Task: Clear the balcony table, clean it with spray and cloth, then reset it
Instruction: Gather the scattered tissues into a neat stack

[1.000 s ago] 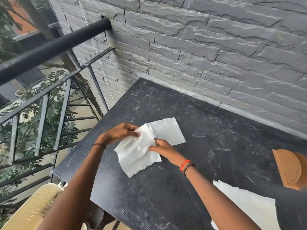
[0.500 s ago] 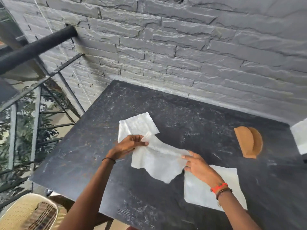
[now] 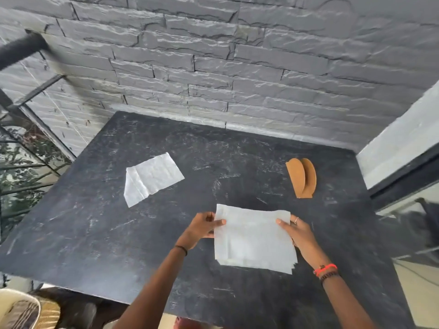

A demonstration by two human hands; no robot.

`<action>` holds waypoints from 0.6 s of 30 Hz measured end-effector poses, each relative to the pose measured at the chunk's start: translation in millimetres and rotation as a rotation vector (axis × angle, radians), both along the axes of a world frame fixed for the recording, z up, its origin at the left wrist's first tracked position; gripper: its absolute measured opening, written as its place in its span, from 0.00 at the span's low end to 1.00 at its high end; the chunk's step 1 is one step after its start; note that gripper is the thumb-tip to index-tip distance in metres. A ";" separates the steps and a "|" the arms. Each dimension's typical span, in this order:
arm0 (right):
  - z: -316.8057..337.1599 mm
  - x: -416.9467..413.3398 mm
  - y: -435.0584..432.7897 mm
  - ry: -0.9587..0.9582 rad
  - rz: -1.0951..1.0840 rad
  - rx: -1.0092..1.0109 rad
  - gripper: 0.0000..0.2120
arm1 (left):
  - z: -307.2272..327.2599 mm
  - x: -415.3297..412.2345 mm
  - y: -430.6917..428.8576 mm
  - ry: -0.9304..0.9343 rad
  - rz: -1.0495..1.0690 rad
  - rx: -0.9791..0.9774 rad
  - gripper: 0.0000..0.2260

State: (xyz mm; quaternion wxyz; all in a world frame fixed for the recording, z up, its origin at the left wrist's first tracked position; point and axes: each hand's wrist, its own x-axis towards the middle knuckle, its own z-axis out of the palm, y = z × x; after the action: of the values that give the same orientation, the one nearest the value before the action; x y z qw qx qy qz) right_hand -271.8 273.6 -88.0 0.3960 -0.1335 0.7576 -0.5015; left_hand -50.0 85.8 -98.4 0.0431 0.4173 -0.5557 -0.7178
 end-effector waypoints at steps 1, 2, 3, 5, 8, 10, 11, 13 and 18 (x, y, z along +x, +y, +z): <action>-2.9 -4.6 3.6 -0.022 0.005 0.029 0.05 | -3.1 -4.0 3.5 -0.030 0.022 -0.029 0.04; -5.9 -9.0 6.2 -0.026 0.001 0.056 0.04 | -6.7 -8.1 5.9 -0.066 0.039 -0.060 0.04; -8.5 -12.5 7.8 -0.018 -0.005 0.080 0.04 | -10.4 -11.6 7.3 -0.102 0.050 -0.094 0.05; -12.4 -17.9 9.4 0.031 -0.006 0.119 0.05 | -16.1 -17.3 8.9 -0.152 0.058 -0.179 0.08; -16.8 -20.9 7.7 0.170 0.007 0.164 0.09 | -19.1 -22.4 10.7 -0.224 0.019 -0.349 0.15; -17.7 -20.9 4.3 0.265 0.024 0.220 0.10 | -21.1 -25.4 12.7 -0.305 -0.003 -0.453 0.20; -18.1 -20.5 1.7 0.301 0.030 0.254 0.11 | -22.5 -26.6 13.1 -0.344 -0.007 -0.482 0.19; -20.2 -20.9 -2.5 0.363 0.039 0.308 0.11 | -24.5 -28.3 14.2 -0.401 -0.012 -0.504 0.16; -26.0 -24.6 -6.8 0.442 0.062 0.390 0.10 | -27.4 -30.5 17.1 -0.506 -0.008 -0.516 0.14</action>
State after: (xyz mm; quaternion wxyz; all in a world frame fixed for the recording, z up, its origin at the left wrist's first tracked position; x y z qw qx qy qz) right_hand -296.4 266.8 -113.9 0.2549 -0.1840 0.9030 -0.2930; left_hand -80.5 103.0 -125.8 0.0051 0.5550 -0.7132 -0.4281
